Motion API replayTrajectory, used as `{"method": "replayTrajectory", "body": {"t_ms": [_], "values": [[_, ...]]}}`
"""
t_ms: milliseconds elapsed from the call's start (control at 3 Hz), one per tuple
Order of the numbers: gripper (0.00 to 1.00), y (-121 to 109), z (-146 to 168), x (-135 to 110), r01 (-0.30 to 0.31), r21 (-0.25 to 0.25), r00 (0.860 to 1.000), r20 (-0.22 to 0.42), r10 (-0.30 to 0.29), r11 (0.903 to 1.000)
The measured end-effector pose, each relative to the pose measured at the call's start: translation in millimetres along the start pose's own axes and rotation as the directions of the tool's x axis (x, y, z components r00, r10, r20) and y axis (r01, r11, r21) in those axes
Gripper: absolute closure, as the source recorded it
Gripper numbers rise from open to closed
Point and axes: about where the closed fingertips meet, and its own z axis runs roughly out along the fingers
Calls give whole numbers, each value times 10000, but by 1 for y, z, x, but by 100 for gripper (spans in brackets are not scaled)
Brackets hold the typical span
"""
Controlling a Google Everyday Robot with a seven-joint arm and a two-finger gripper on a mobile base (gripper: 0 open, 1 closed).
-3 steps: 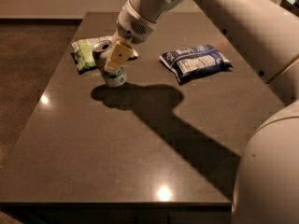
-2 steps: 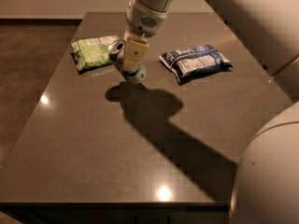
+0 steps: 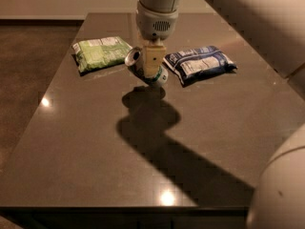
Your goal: Knock 7up can over
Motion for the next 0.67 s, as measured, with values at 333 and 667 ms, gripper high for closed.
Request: {"method": "replayTrajectory", "body": {"t_ms": [333,667], "values": [[53,28,14,-7,1438,-431,9875,-591,-1462,9887],[30,42,24,-13,2128,-677,9730,-770,-2177,9747]]}}
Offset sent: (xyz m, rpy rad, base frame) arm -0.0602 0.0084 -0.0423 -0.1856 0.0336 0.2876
